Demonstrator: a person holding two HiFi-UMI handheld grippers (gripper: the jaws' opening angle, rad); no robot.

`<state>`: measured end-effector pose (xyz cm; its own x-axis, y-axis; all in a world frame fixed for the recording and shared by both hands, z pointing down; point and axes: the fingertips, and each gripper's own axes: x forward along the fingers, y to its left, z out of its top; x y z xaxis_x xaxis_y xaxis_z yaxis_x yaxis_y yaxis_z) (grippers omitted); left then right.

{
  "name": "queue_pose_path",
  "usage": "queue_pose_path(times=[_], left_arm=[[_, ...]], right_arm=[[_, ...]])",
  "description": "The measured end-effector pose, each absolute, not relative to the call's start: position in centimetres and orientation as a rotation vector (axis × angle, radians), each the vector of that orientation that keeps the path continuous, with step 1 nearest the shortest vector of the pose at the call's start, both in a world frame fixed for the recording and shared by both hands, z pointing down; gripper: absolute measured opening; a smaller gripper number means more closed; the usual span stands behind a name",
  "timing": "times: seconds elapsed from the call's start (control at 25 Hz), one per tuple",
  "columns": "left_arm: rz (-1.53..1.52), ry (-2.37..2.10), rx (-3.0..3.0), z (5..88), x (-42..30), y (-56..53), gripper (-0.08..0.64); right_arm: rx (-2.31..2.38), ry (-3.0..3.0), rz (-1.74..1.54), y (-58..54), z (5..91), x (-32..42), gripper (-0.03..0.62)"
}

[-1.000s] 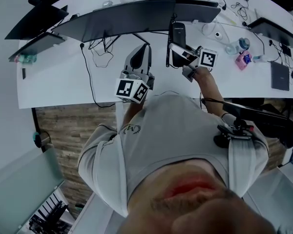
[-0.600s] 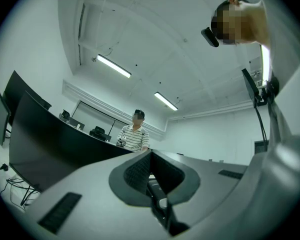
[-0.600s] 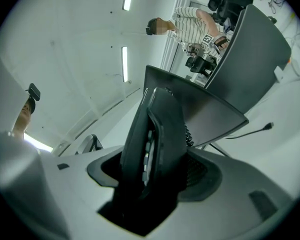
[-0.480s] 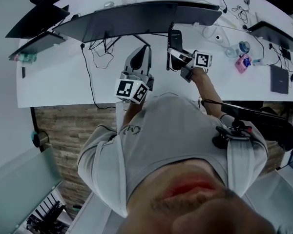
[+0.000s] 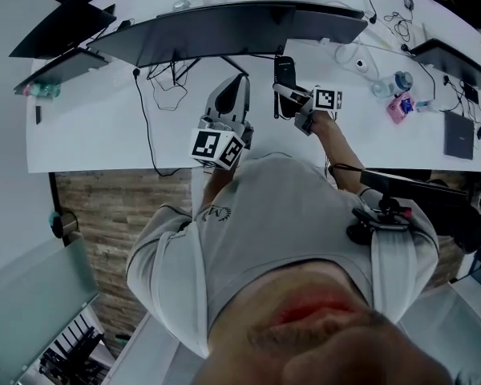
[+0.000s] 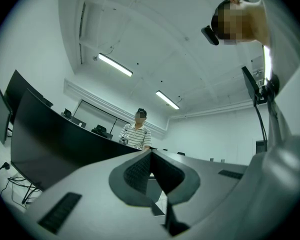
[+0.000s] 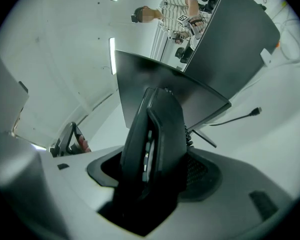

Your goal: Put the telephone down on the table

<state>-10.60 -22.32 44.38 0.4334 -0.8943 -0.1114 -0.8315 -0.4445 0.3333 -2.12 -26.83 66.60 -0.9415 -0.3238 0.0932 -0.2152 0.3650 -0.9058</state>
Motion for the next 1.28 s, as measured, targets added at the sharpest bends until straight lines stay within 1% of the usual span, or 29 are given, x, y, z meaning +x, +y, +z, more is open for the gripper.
queue_pose_path(times=[0.88, 1.28], left_arm=[[-0.312, -1.564, 2.413, 46.9, -11.9, -22.2, 0.002], [-0.304, -1.568, 2.415, 46.6, -12.0, -22.3, 0.002]], right_arm=[[-0.639, 2.473, -1.832, -27.8, 77.2, -1.2, 0.305], [-0.730, 2.508, -1.906, -27.8, 81.3, -0.8, 0.305]])
